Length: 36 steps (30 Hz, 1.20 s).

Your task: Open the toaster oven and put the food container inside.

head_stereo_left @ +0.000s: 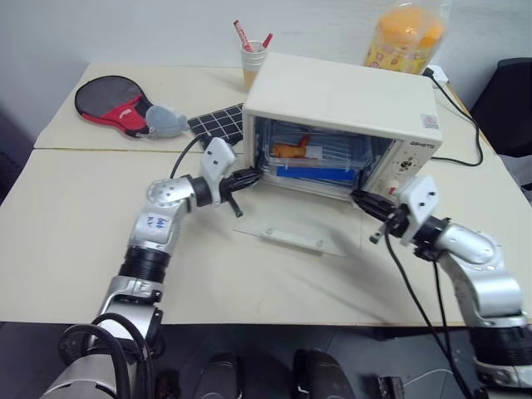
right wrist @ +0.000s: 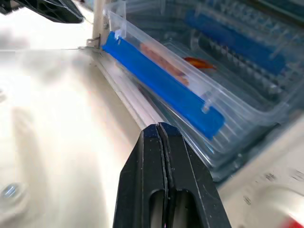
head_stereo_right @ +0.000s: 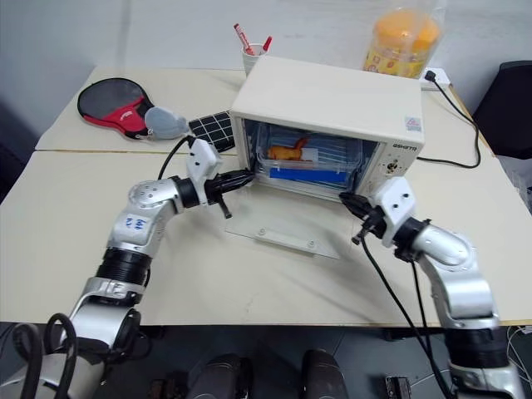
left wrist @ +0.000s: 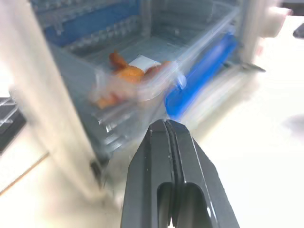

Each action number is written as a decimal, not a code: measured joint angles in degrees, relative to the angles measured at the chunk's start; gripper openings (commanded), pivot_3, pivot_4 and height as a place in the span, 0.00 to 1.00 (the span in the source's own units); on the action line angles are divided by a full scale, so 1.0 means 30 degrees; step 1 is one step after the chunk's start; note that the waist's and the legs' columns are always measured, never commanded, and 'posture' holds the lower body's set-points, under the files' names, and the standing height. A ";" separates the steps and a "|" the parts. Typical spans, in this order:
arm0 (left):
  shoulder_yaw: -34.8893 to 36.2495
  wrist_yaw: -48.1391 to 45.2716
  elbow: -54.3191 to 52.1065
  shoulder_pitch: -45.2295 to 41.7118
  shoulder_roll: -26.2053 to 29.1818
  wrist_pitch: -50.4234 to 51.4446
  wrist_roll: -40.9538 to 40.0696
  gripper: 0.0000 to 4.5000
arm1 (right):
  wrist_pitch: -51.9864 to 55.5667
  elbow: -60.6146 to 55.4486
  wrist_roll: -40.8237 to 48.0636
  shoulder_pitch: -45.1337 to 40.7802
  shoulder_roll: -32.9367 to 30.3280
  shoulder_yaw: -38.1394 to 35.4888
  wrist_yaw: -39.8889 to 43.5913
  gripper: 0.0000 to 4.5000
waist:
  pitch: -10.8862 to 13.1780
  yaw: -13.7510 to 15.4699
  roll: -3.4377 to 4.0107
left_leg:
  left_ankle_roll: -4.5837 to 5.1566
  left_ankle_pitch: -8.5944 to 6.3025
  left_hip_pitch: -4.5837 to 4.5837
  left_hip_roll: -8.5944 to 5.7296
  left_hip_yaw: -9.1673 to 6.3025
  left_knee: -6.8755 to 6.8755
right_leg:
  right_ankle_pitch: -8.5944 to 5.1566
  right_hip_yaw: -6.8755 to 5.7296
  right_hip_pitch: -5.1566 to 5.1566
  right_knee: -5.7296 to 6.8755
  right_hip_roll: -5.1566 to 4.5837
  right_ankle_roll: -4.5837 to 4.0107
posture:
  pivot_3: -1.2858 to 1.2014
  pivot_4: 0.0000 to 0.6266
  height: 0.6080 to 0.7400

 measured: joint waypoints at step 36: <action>0.5827 -0.5084 -0.4280 0.7996 0.4173 0.2022 -0.6905 1.00 | -0.4911 0.3977 0.3839 0.0649 0.3368 -0.1152 0.3315 0.00 | 0.0013 -0.0412 0.0024 | 0.0000 -0.0008 0.0073 0.0027 0.0024 -0.0059 | -0.0004 0.0039 0.0016 0.0005 -0.0046 -0.0007 | 0.52 0.24 1.00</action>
